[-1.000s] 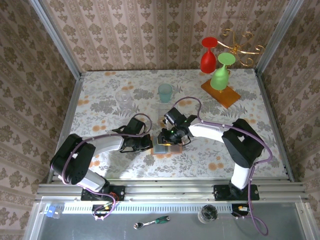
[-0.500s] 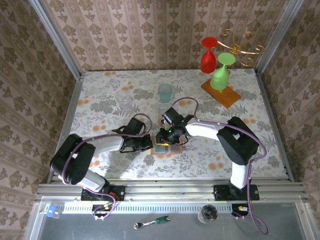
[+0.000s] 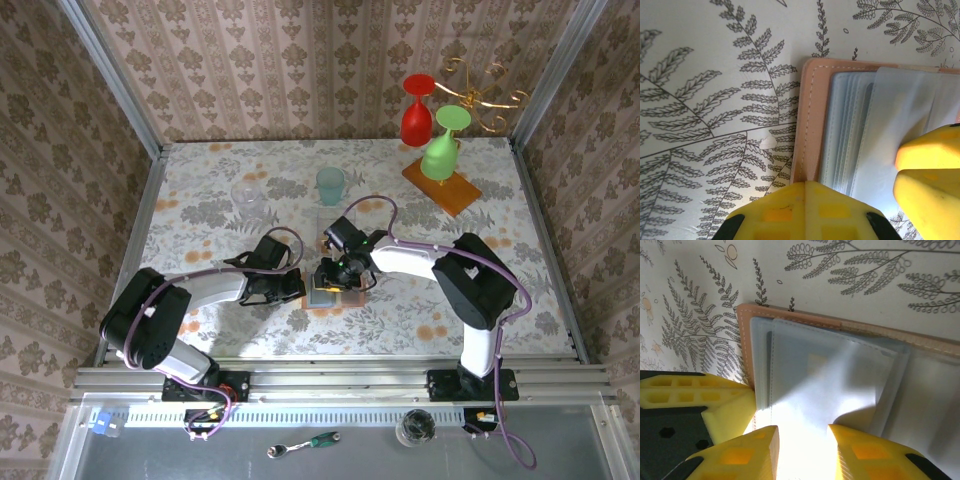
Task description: Take the credit cards out of the card holder
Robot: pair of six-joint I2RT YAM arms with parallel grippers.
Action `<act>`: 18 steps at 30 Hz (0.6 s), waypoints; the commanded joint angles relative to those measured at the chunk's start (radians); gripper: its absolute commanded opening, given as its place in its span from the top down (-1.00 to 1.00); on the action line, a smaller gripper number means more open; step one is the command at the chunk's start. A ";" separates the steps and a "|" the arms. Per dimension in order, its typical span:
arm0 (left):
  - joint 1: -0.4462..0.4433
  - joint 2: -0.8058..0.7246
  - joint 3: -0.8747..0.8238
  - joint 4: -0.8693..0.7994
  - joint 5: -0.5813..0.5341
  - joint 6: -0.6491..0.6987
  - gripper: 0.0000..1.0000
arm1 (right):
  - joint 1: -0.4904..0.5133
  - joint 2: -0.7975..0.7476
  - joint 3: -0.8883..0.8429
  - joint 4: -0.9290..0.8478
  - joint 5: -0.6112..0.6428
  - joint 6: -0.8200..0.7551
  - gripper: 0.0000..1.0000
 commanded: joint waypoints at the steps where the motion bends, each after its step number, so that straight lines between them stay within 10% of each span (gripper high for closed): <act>1: 0.004 0.010 -0.025 -0.039 -0.010 0.023 1.00 | 0.003 -0.046 -0.023 -0.039 0.049 0.004 0.33; 18: 0.006 0.007 -0.011 -0.062 -0.013 0.029 1.00 | -0.003 -0.049 -0.052 -0.041 0.057 -0.005 0.33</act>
